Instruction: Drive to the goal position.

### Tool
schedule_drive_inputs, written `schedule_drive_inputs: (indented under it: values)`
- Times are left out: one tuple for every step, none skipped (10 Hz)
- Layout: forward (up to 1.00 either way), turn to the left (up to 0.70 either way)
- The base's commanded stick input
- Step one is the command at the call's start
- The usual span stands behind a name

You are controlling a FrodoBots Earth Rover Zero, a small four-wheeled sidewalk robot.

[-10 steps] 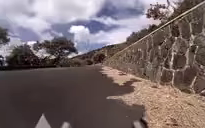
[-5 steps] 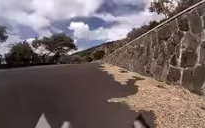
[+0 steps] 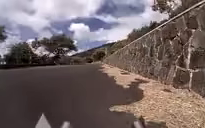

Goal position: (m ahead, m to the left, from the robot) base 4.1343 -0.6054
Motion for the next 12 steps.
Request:
schedule_drive_inputs:
  values:
    - [0.5, 0.0]
    - [0.5, 0.0]
    - [0.5, 0.0]
    - [0.5, 0.0]
    - [0.5, 0.0]
    - [0.5, 0.0]
    - [0.5, 0.0]
    - [0.5, 0.0]
    - [0.5, 0.0]
    - [0.5, 0.0]
    - [0.5, 0.0]
    - [0.5, 0.0]
